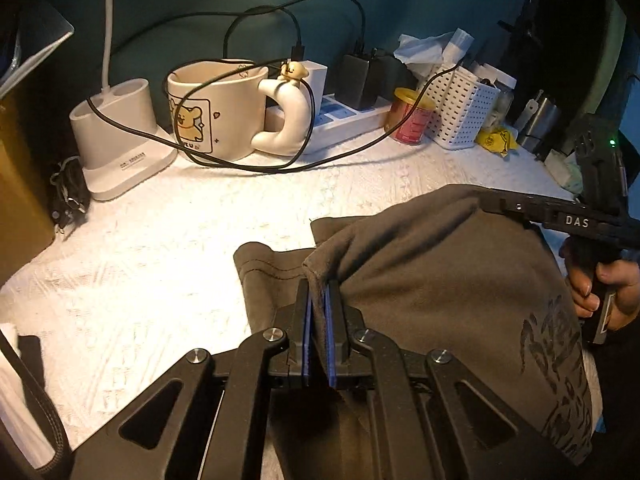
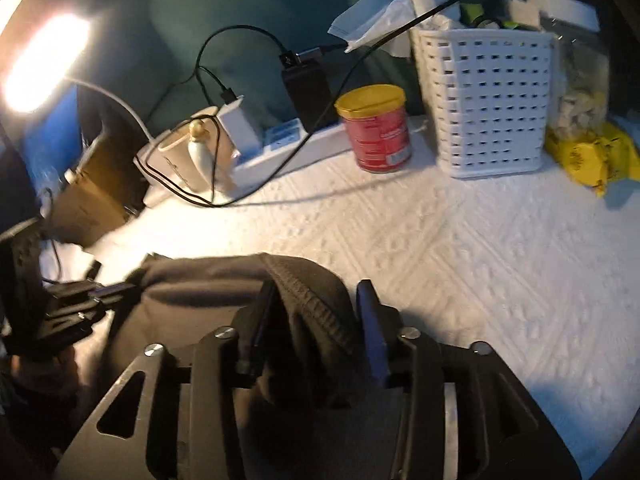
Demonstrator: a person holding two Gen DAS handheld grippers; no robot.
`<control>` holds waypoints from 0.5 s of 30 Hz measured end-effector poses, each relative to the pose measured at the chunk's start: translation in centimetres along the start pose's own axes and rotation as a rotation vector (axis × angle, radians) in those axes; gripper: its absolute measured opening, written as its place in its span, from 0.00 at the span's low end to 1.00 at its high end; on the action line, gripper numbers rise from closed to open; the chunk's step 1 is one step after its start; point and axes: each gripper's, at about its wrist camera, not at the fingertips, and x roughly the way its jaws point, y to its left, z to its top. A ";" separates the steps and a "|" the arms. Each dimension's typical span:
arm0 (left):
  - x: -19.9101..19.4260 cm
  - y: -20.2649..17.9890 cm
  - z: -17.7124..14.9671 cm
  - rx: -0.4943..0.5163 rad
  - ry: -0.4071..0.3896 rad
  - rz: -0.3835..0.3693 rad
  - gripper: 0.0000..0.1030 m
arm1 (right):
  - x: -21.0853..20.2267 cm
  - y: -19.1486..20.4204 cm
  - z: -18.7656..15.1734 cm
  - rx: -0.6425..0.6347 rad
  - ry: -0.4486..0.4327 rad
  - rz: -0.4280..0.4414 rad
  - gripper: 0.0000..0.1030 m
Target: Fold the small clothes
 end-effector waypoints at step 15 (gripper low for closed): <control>-5.9 -1.3 -2.2 -0.045 -0.036 0.008 0.06 | -5.2 -3.9 -2.5 0.163 -0.070 -0.008 0.44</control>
